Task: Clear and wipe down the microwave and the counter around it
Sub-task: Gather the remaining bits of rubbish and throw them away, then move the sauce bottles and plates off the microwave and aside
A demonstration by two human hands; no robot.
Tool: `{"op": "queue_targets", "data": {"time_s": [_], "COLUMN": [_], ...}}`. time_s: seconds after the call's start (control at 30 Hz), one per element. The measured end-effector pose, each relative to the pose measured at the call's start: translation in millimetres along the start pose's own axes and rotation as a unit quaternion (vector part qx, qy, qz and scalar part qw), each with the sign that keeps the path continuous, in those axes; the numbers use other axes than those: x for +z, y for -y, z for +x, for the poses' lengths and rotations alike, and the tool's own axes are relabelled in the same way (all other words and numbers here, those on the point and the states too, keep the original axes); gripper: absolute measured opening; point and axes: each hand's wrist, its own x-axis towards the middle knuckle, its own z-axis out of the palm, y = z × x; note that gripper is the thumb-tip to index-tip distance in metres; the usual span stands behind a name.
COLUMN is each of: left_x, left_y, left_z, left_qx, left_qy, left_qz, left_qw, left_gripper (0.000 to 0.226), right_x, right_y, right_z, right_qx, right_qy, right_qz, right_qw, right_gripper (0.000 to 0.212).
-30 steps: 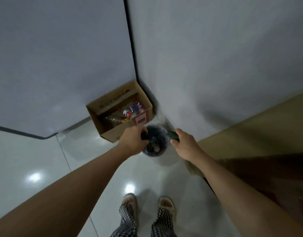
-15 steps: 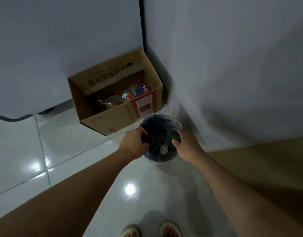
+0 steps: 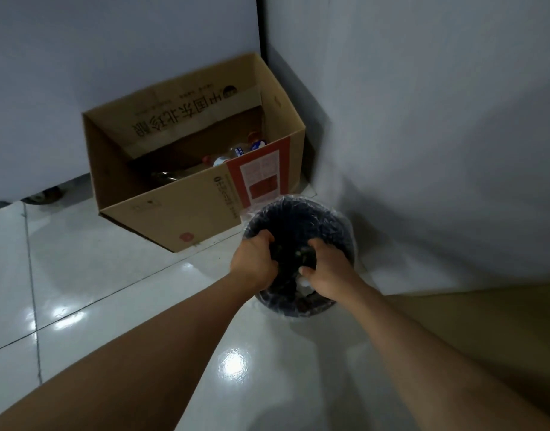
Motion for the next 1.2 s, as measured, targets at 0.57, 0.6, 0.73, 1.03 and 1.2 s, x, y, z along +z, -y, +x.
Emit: {"op": "queue_targets", "data": {"time_s": [0.57,0.6,0.73,1.03,1.2], "left_x": [-194.2,-210.1,-274.3,-396.8,-462.6], "left_y": [-65.8,-71.7,-93.0,-121.1,-126.1], "left_z": [-127.9,-138.4,-183.4,-276.6,-328.6], "left_qx": [0.027,0.032,0.05,0.074,0.073], "left_qy": [0.059,0.061,0.041,0.019,0.0], "left_qz": [0.048,0.054,0.077,0.099,0.1], "left_qw": [0.997,0.996,0.995,0.992,0.992], "left_gripper": [0.041,0.04,0.039,0.037,0.036], "right_x": [-145.0,-157.1,-205.9,-282.3,-315.3], "right_y": [123.2,134.6,181.5,280.8,333.1], "right_z": [-156.4,-169.1,-222.0,-324.6,-374.3], "right_qx": [-0.039,-0.045,-0.069,-0.108,-0.135], "right_qy": [0.056,0.055,0.046,0.029,0.021], "right_qz": [-0.095,-0.1,-0.119,-0.137,-0.183], "right_qw": [0.993,0.992,0.99,0.984,0.974], "right_gripper": [0.074,0.074,0.073,0.07,0.067]}}
